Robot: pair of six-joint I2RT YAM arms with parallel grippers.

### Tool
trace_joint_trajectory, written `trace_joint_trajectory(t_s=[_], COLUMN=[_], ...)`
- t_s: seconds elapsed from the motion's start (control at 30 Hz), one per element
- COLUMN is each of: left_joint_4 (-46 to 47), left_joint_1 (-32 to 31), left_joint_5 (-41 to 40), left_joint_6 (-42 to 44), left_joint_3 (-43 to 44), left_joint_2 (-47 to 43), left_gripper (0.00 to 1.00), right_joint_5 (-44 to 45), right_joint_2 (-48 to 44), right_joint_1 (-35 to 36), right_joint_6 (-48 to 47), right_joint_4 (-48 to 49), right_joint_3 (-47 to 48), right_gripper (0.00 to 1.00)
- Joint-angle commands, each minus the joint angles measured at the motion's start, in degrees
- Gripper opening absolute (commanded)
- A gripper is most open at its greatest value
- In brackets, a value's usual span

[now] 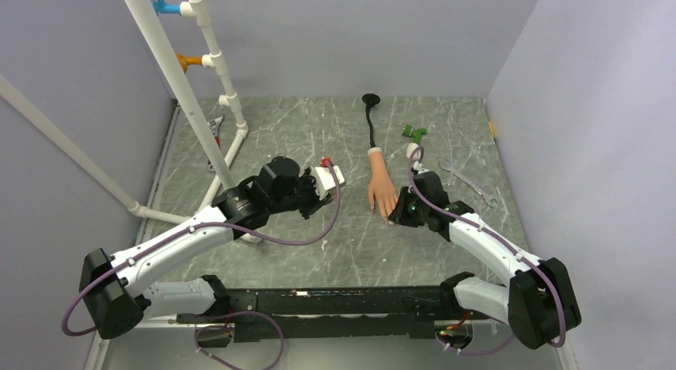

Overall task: Paint the nails
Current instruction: Paint the nail polish on the nail.

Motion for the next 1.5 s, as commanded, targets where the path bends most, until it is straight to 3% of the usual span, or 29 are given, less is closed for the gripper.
trace_joint_trajectory(t_s=[0.0,0.43,1.47], left_joint_4=[1.21,1.24,1.06], left_joint_1=[-0.30,-0.40,-0.39], left_joint_5=[-0.45,-0.46,-0.51], left_joint_6=[0.34,0.38,0.43], left_joint_3=[2.35,2.20,2.35], left_joint_2=[-0.02,-0.10,-0.72], left_gripper=[0.00,0.00,0.00], right_joint_5=[-0.55,4.06,2.99], right_joint_2=[-0.48,1.50,6.61], right_joint_1=[-0.15,-0.23,-0.31], right_joint_6=[0.64,-1.11,-1.64], right_joint_4=[0.30,-0.92,2.66], right_joint_3=[1.57,4.33,7.21], right_gripper=[0.00,0.00,0.00])
